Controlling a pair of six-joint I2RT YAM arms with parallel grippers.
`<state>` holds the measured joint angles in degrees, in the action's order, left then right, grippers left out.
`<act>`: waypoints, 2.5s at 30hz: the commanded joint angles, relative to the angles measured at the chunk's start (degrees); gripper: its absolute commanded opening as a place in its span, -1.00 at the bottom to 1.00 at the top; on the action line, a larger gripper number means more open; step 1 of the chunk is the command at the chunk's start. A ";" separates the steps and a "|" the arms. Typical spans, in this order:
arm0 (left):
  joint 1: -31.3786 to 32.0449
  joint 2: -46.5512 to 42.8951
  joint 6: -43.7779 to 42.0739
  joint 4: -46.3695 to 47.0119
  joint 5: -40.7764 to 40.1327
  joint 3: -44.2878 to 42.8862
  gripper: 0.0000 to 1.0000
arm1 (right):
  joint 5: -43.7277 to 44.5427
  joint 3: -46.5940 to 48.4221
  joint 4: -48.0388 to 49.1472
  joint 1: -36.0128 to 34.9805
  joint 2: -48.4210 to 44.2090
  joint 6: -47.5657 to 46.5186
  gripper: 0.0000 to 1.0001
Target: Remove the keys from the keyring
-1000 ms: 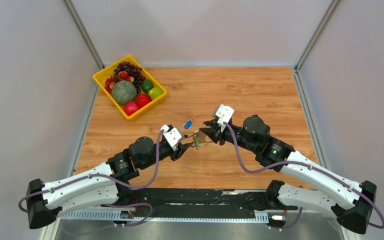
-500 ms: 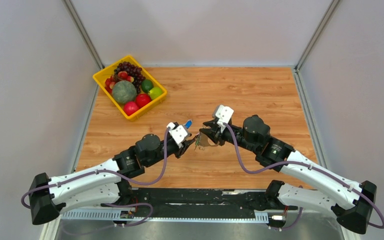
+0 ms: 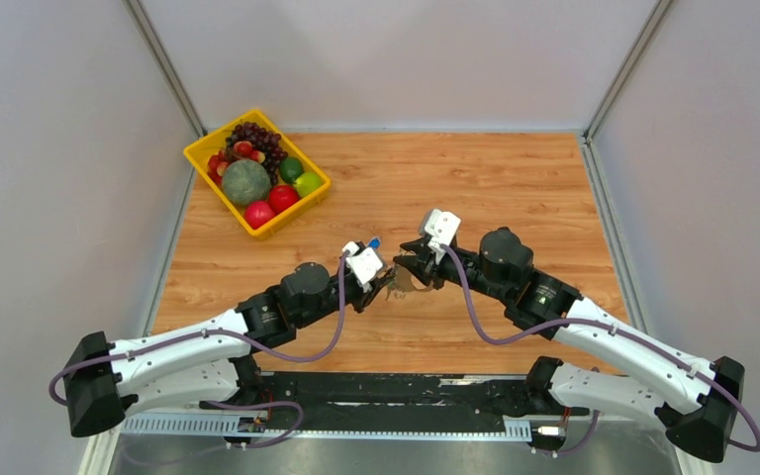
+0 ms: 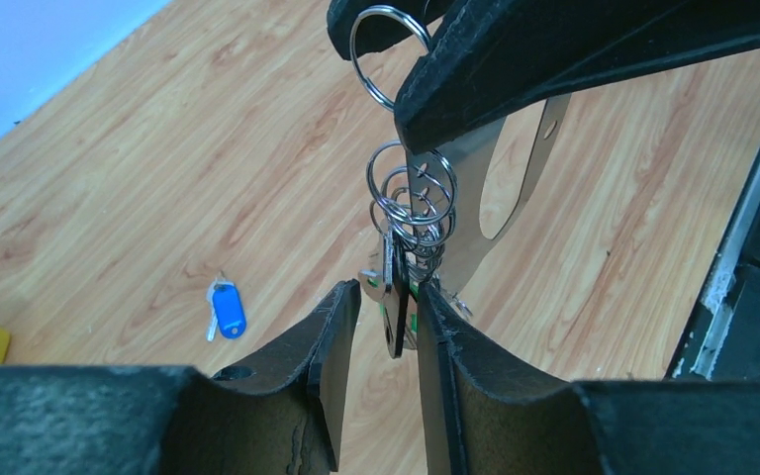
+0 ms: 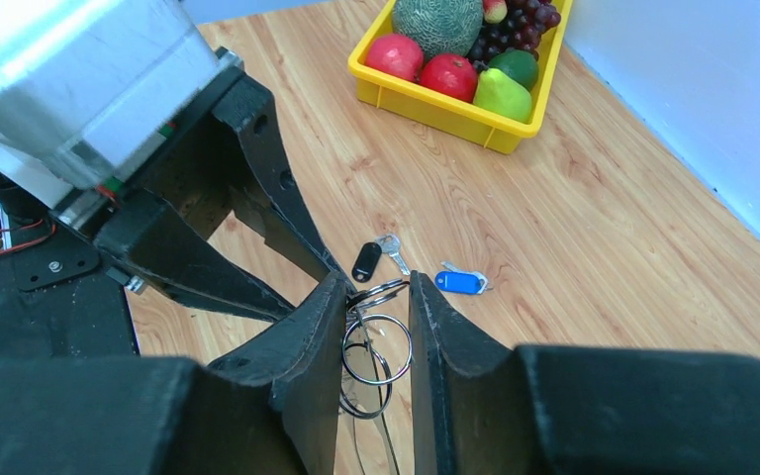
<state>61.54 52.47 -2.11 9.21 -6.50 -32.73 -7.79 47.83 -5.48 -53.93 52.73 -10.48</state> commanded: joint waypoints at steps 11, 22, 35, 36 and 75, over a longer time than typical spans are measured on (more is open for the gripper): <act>-1.06 0.60 -3.58 1.01 2.49 -3.41 -1.00 | -1.33 -0.71 3.54 -0.09 -1.68 -0.56 -1.00; -1.02 -4.34 -3.00 -6.68 -0.21 -3.92 -1.00 | 0.36 -6.05 4.95 -0.12 -4.00 4.01 -1.00; -1.02 -7.73 -2.34 -5.63 -0.62 -1.71 -1.00 | 0.00 -9.49 9.08 -0.07 -4.57 8.94 -1.00; -1.00 -8.02 -2.30 -5.53 -0.62 -1.50 -1.00 | 0.01 -9.51 9.08 -0.11 -4.61 8.93 -1.00; -1.79 -12.26 9.39 0.50 9.14 7.28 -0.02 | -11.81 0.50 2.01 -0.11 -1.54 -2.42 -1.00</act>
<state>60.29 40.56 7.44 8.71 -1.80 -25.54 -14.76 45.95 -4.47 -53.93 52.14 -9.93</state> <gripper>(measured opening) 0.426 0.285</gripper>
